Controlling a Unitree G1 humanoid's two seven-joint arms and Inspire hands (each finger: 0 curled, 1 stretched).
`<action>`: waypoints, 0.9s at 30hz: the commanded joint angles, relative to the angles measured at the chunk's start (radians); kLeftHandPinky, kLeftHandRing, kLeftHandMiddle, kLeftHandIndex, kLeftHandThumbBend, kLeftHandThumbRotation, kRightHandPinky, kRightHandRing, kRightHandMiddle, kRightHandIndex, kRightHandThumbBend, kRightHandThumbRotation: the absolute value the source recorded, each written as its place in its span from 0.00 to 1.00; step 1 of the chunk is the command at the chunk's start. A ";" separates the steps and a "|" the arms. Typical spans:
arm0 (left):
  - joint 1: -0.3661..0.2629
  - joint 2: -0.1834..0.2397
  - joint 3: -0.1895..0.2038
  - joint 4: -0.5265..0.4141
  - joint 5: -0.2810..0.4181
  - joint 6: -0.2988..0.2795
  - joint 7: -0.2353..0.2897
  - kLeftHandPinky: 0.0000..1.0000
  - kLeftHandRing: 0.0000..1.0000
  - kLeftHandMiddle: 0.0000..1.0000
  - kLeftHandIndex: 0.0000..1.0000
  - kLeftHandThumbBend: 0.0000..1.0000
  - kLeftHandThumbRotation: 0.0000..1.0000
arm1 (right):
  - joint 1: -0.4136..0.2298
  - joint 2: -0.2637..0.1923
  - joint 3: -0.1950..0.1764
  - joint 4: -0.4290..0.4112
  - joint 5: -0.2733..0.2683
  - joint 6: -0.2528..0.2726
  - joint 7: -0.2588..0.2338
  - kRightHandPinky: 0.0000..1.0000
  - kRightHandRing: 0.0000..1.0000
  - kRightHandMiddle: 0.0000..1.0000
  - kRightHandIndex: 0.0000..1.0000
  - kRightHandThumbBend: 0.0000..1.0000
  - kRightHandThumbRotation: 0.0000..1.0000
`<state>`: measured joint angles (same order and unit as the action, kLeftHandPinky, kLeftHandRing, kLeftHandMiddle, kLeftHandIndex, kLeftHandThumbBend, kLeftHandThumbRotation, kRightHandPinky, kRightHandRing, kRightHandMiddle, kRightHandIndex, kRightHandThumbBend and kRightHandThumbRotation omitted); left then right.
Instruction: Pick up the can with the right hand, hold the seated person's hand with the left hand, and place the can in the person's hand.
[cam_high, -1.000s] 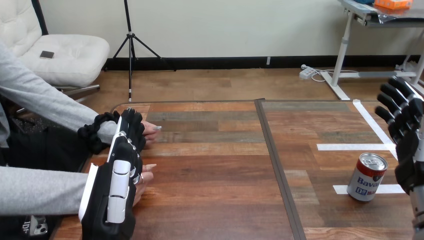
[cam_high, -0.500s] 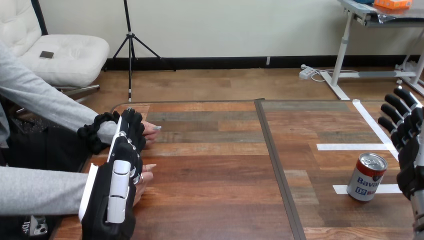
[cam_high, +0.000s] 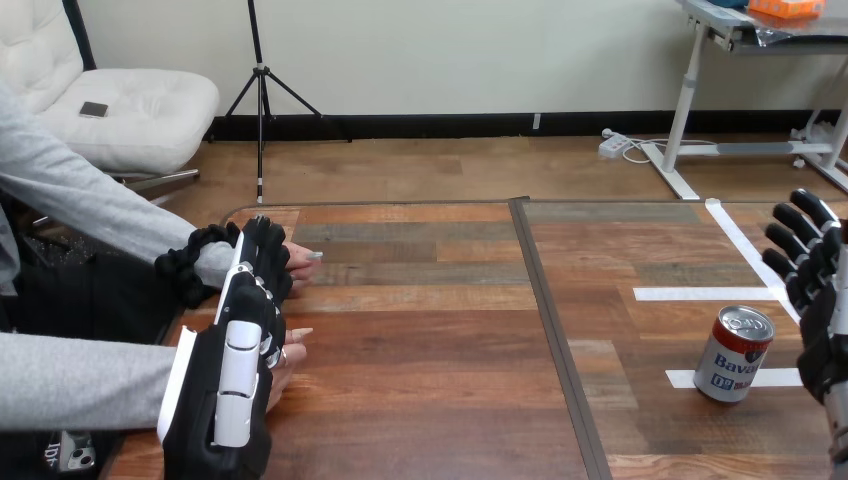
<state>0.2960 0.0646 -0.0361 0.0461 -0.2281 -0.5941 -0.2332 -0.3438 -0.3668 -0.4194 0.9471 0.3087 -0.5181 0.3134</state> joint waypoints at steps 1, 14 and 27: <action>-0.006 -0.029 -0.002 -0.012 -0.008 -0.017 -0.005 1.00 1.00 1.00 1.00 0.56 1.00 | -0.112 -0.047 -0.009 0.029 -0.005 -0.026 -0.008 0.91 0.91 0.89 0.88 0.89 1.00; -0.001 -0.031 -0.002 -0.019 -0.003 -0.014 0.002 1.00 1.00 1.00 1.00 0.56 1.00 | -0.143 -0.065 -0.009 0.110 -0.011 -0.018 -0.030 0.94 0.91 0.89 0.87 0.89 1.00; 0.004 -0.027 -0.002 -0.022 -0.003 -0.016 -0.001 1.00 1.00 1.00 1.00 0.56 1.00 | -0.161 -0.081 -0.005 0.171 -0.024 0.014 -0.043 0.99 0.94 0.90 0.89 0.92 1.00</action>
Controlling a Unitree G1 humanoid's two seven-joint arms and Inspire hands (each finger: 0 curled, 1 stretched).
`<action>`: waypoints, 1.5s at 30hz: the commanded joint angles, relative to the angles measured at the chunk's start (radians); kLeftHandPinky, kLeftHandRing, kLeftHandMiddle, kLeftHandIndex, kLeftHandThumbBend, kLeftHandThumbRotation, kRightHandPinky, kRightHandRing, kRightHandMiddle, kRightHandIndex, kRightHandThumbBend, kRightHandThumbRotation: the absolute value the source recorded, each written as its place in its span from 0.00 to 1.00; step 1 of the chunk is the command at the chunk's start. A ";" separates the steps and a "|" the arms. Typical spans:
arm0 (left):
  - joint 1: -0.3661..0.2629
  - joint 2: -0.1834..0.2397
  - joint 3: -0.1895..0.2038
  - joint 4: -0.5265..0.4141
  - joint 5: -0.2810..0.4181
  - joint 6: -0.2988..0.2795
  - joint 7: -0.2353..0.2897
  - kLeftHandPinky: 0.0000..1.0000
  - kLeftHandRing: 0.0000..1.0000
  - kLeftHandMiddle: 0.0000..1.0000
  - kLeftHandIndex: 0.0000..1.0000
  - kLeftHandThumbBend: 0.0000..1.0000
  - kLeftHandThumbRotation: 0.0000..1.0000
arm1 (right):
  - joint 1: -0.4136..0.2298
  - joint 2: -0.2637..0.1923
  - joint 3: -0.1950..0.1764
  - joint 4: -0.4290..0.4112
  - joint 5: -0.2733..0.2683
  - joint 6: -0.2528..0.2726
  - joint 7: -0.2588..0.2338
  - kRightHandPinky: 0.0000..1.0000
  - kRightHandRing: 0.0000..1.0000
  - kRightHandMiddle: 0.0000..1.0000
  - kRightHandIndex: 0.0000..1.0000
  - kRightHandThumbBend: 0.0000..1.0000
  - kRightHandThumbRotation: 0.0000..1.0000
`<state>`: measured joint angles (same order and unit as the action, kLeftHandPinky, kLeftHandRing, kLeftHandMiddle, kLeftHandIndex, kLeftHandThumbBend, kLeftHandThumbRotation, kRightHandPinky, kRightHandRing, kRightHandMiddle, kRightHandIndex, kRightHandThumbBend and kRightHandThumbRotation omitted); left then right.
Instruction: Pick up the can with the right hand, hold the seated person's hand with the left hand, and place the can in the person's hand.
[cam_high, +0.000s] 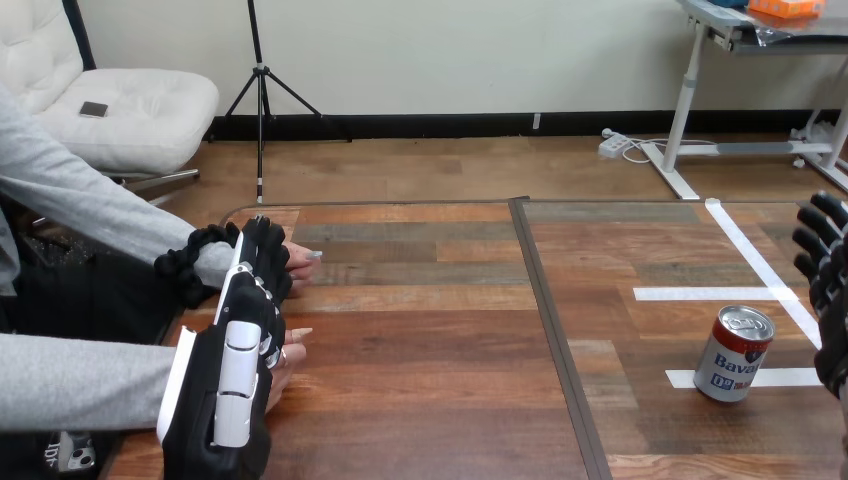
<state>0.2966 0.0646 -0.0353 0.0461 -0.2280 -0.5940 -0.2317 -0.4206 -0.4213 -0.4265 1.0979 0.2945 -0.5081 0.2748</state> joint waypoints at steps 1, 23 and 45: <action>0.004 -0.027 -0.002 -0.023 -0.004 -0.016 -0.003 1.00 1.00 1.00 1.00 0.56 1.00 | -0.085 -0.027 0.002 0.025 -0.011 0.005 -0.007 0.99 0.94 0.90 0.89 0.93 1.00; 0.002 -0.031 0.000 -0.019 -0.006 -0.019 -0.002 1.00 1.00 1.00 1.00 0.55 1.00 | -0.092 -0.025 0.008 0.067 -0.022 0.036 -0.011 1.00 0.97 0.94 0.92 0.96 1.00; 0.002 -0.033 -0.001 -0.019 -0.009 -0.021 -0.004 1.00 1.00 1.00 1.00 0.56 1.00 | -0.089 -0.017 0.021 0.105 -0.060 0.075 -0.027 1.00 1.00 0.96 0.95 1.00 1.00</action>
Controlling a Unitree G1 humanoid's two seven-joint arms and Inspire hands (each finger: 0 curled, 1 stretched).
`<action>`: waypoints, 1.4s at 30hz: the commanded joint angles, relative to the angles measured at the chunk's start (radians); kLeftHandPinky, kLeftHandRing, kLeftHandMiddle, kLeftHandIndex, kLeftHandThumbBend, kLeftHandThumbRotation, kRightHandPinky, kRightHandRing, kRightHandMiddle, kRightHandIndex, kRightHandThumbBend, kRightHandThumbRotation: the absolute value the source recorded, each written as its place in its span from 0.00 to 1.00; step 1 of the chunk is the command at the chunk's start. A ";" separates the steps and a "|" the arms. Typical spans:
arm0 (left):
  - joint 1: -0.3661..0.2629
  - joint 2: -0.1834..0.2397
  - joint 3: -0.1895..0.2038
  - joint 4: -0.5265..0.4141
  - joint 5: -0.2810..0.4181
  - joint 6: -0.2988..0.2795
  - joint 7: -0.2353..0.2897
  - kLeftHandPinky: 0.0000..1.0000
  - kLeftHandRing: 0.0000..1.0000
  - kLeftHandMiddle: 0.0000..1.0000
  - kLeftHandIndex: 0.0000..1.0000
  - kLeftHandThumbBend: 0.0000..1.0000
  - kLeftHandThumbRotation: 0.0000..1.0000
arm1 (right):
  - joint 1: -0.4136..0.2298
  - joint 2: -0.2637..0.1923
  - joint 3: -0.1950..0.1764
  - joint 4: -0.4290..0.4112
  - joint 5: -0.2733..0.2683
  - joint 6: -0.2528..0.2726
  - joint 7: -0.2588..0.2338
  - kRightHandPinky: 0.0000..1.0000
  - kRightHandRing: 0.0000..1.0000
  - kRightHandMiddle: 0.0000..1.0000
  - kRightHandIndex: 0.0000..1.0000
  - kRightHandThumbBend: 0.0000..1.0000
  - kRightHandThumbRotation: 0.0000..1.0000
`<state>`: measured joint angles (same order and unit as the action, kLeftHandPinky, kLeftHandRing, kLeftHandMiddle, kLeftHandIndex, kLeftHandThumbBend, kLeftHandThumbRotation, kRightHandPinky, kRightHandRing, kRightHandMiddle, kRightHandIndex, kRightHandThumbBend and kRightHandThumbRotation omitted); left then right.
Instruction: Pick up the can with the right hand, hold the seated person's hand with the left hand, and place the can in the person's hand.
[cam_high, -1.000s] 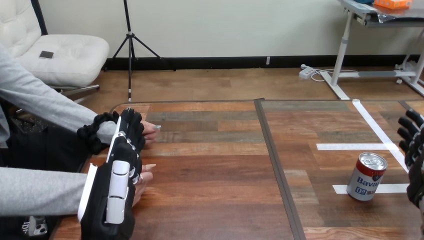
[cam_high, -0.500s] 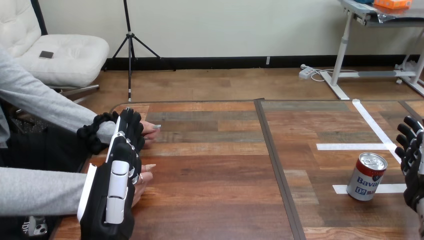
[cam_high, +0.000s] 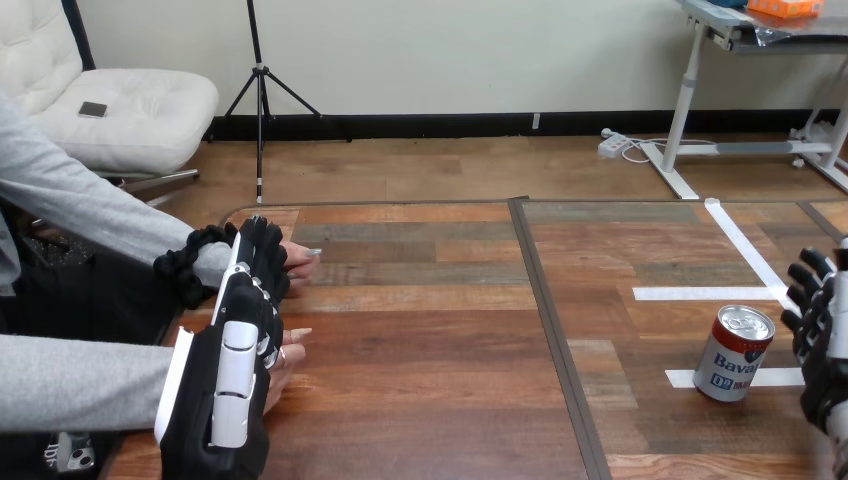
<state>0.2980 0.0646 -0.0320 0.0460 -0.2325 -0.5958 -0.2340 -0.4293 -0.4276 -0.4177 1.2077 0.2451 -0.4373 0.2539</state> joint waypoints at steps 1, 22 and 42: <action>0.000 -0.033 -0.004 -0.019 -0.004 -0.019 -0.002 1.00 1.00 1.00 1.00 0.56 1.00 | -0.079 -0.009 0.014 -0.004 -0.014 0.004 -0.011 1.00 1.00 0.96 0.95 1.00 1.00; 0.003 -0.032 -0.004 -0.022 -0.009 -0.018 -0.007 1.00 1.00 1.00 1.00 0.57 1.00 | -0.066 0.011 0.032 0.007 -0.040 0.008 -0.019 1.00 1.00 0.98 0.98 1.00 1.00; 0.008 -0.031 -0.004 -0.039 -0.017 -0.004 -0.006 1.00 1.00 1.00 1.00 0.56 1.00 | -0.065 0.014 0.021 0.009 -0.036 0.001 -0.008 1.00 1.00 0.98 0.98 1.00 0.94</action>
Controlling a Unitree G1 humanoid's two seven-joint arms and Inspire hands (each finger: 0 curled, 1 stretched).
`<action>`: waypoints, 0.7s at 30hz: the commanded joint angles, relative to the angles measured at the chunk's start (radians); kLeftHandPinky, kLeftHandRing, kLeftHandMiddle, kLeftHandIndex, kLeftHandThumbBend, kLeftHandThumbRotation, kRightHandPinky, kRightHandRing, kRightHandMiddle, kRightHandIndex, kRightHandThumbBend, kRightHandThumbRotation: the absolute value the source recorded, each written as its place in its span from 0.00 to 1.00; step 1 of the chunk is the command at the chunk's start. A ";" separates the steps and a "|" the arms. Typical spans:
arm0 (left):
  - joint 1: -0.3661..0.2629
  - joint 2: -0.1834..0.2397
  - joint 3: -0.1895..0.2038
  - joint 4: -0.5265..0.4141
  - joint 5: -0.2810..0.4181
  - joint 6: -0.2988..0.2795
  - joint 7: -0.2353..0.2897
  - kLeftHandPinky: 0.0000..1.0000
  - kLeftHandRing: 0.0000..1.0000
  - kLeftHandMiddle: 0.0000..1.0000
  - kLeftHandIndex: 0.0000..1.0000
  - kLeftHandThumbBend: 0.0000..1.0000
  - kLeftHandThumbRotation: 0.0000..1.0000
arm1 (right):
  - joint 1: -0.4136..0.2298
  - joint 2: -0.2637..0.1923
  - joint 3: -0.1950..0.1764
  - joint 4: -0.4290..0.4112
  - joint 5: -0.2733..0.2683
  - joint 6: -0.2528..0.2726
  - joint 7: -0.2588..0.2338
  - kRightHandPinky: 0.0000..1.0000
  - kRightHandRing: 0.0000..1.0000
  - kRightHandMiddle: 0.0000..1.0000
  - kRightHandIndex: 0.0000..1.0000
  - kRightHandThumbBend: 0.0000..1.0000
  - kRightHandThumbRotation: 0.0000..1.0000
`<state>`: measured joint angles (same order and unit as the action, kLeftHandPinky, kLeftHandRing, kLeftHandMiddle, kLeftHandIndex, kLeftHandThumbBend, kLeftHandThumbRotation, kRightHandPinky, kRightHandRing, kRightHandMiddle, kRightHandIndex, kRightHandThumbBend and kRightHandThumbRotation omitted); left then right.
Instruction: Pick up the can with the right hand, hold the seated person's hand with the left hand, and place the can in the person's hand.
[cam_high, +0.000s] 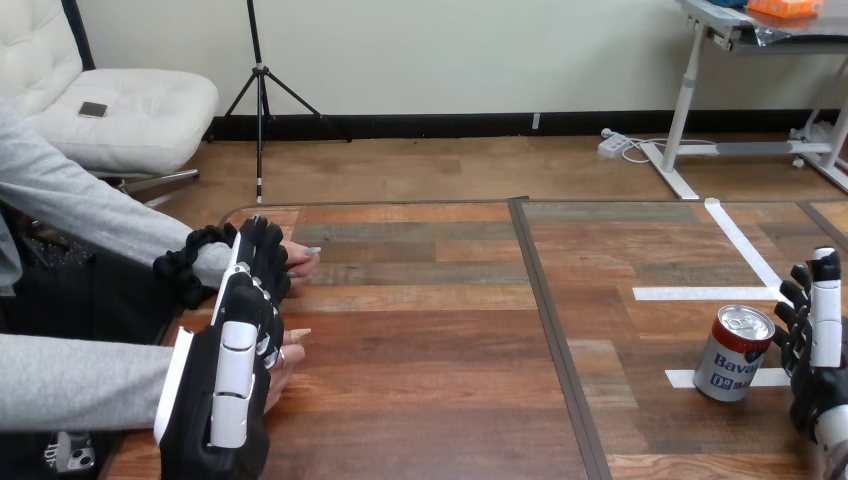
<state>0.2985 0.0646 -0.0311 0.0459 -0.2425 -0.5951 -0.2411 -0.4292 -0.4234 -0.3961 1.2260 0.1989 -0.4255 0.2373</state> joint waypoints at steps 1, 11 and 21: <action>0.008 -0.031 -0.005 -0.040 -0.007 -0.004 0.001 1.00 1.00 1.00 1.00 0.56 1.00 | -0.068 0.011 -0.007 -0.008 0.017 -0.007 0.011 1.00 1.00 0.98 0.98 1.00 0.94; 0.009 -0.030 -0.006 -0.042 -0.003 -0.002 0.002 1.00 1.00 1.00 1.00 0.55 1.00 | -0.079 0.009 -0.021 -0.002 0.035 0.016 0.014 1.00 0.99 0.96 0.95 0.95 0.80; 0.005 -0.039 -0.006 -0.039 0.015 -0.014 0.021 1.00 1.00 1.00 1.00 0.49 1.00 | -0.079 0.006 -0.014 -0.008 0.034 0.015 0.008 1.00 0.98 0.96 0.95 0.79 0.64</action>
<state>0.2987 0.0644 -0.0310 0.0438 -0.2319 -0.5924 -0.2279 -0.4298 -0.4205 -0.4064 1.2296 0.2246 -0.4061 0.2453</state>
